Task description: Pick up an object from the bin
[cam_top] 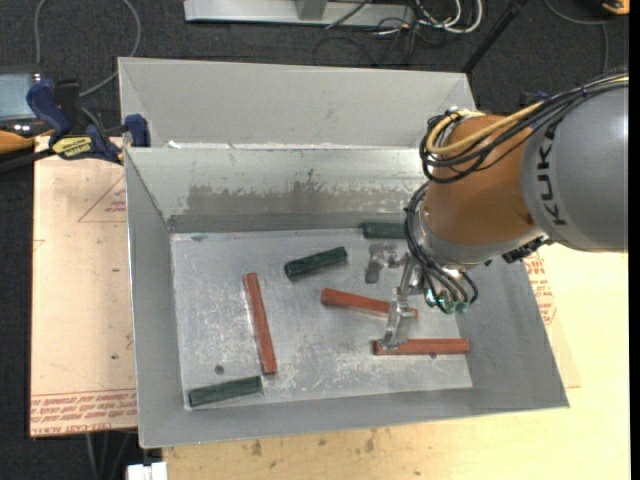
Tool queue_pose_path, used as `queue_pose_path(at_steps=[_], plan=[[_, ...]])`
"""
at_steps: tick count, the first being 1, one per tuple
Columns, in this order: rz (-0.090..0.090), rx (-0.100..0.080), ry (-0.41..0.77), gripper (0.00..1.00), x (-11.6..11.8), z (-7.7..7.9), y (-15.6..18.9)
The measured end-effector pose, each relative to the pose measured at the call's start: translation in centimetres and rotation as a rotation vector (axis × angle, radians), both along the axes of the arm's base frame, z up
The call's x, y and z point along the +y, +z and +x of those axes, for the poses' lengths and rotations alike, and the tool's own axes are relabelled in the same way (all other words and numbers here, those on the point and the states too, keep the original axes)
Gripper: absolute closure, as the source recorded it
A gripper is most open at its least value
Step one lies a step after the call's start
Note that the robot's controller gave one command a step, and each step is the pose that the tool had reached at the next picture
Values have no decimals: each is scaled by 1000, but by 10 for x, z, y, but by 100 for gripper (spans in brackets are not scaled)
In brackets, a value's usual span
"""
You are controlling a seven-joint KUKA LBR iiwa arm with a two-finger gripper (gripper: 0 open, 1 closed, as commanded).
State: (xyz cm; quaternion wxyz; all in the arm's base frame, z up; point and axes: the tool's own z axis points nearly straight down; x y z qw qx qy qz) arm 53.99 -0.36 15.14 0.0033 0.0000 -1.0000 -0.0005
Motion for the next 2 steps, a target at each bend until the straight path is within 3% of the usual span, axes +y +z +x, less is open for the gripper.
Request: queue_pose_path(at_steps=[1,2], plan=[[-1,-8,49,0,-75,-49,-84],[0,-10,10,0,-96,-41,-81]])
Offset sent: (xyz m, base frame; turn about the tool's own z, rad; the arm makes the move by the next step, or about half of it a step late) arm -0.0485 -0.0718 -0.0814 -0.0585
